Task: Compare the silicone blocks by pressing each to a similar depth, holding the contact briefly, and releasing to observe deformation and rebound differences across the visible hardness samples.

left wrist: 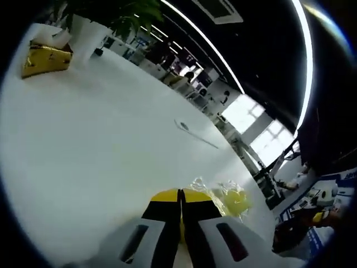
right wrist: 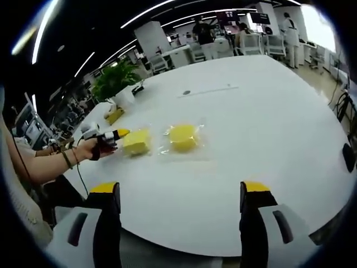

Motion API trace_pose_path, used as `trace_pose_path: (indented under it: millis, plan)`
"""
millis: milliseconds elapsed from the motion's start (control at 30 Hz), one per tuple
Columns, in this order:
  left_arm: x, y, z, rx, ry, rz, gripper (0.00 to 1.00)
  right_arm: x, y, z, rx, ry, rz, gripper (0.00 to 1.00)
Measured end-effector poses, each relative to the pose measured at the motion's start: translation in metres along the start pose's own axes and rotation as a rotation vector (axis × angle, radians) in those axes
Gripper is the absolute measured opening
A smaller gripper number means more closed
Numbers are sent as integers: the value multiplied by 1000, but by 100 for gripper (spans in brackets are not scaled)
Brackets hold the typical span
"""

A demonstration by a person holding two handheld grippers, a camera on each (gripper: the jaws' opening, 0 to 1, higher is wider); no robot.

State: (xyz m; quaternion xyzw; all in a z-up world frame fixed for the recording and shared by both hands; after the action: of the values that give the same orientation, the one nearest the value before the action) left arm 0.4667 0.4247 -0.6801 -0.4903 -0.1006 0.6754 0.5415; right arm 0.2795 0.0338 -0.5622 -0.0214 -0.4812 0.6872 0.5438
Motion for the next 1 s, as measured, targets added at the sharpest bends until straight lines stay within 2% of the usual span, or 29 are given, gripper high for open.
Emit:
trace_pose_path:
  millis: [133,333,500,633,700,733,1000]
  plan:
    - [-9,0,7,31,-15,27,0,3,2,2,-7,-19,7,83]
    - [-33,-6,23,0,-10,-3,0,5,1,5,-28,-40,16,82]
    - [-54,-8,38,-2,-6,-11,0,8,0,5,-44,-64,29,81]
    - [-73,-7,51,-6,2,-37,0,12,2,4,-48,-85,40,80]
    - [-78,-6,56,-17,-7,-76,0,13,3,4,-51,-98,43,80]
    - [-82,-5,58,-19,12,-99,0,15,4,4,-52,-107,45,79]
    - [-107,3,82,-2,40,-103,0,22,6,7,-82,-149,60,77]
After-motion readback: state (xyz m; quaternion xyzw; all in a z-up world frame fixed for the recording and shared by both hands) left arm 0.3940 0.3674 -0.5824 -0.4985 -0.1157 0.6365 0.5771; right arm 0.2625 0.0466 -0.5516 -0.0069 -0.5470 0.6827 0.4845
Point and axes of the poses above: the point that each gripper's makers call its tool centre point, and the gripper's own axes: z roughly backward along the fingers, x roughly to its left, y roughly out of its underside, the point moved 8 cm from there along z, roughly backward along the fingers, and after that the axes turned 14 degrees about -y, right-handed, at the moved point
